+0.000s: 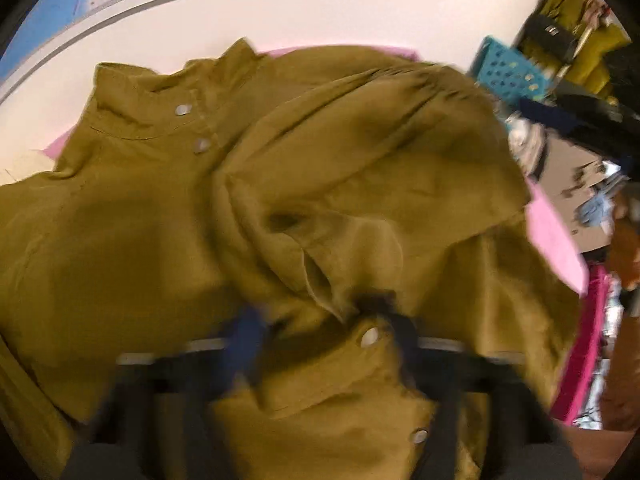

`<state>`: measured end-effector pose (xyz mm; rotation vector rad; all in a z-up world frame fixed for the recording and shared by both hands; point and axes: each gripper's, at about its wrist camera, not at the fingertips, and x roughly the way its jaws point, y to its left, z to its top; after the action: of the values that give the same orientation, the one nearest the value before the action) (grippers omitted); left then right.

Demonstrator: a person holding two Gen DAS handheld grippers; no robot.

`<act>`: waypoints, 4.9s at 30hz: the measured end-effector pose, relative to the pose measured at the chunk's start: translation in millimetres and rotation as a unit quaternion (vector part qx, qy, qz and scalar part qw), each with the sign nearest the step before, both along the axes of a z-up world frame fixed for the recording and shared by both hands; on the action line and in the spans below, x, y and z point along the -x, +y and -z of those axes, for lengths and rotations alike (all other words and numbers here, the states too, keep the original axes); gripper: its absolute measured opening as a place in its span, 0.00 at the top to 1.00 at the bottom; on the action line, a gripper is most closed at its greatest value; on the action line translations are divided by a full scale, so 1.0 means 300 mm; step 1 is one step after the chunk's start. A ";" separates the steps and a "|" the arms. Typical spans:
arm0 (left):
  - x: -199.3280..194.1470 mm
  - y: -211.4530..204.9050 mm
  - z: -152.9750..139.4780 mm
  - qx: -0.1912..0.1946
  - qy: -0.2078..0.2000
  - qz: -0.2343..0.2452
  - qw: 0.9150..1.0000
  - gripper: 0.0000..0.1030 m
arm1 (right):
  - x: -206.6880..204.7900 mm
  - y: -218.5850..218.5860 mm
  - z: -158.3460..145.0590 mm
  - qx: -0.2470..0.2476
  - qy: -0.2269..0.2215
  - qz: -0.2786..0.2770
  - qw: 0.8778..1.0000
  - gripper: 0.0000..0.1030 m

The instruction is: Fold large clothes

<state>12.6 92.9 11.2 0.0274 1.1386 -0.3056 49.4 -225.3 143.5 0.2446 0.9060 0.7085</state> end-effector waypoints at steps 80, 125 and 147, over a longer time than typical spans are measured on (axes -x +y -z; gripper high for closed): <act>0.141 0.454 -0.263 -0.091 -0.126 -0.126 0.980 0.41 | -0.005 0.655 0.293 0.163 -0.023 -0.198 0.966 0.53; 0.284 0.470 -0.261 -0.013 -0.117 -0.171 0.978 0.33 | -0.031 0.267 0.055 0.066 0.012 -0.134 0.989 0.34; 0.277 0.462 -0.320 0.044 -0.155 -0.178 0.971 0.32 | 0.022 0.046 -0.257 0.010 -0.145 0.002 0.989 0.95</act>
<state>-70.4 231.5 107.1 -0.2002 0.7984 -0.0291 42.9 -211.6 220.7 0.1206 0.6339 0.7094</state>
